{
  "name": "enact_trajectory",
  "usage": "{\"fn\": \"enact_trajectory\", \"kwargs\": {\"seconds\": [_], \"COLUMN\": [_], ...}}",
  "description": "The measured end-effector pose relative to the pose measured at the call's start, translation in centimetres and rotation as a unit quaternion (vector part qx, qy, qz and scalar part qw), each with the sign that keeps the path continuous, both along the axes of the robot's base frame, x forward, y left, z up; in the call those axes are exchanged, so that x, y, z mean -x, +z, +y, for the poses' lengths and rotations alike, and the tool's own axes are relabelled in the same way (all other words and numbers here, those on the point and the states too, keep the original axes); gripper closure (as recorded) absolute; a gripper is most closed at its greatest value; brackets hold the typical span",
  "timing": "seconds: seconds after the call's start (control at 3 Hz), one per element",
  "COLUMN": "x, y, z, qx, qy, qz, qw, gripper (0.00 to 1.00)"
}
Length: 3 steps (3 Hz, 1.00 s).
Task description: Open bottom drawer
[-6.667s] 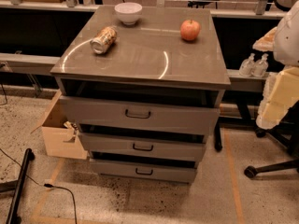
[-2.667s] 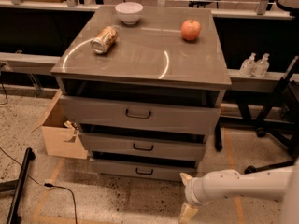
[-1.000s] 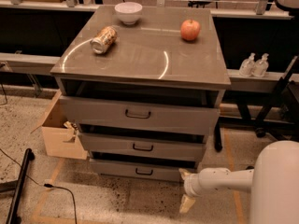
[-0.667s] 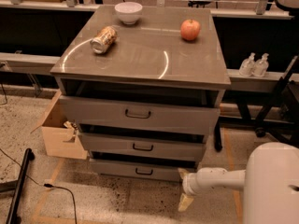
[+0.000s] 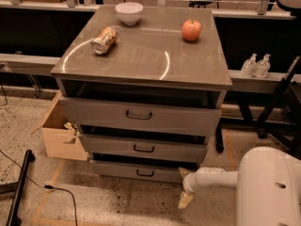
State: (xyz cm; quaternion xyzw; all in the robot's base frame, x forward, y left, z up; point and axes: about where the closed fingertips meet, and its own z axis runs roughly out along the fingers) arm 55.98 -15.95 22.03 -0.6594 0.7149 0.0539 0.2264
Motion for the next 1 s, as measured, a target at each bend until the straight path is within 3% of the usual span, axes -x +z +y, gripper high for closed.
{"fn": "enact_trajectory", "kwargs": {"seconds": [1.0], "x": [-3.6], "y": [-2.6], "z": [1.3], "qx": [-0.010], "qy": [0.013], "qz": [-0.008], "qw": [0.9998], "gripper": [0.00]}}
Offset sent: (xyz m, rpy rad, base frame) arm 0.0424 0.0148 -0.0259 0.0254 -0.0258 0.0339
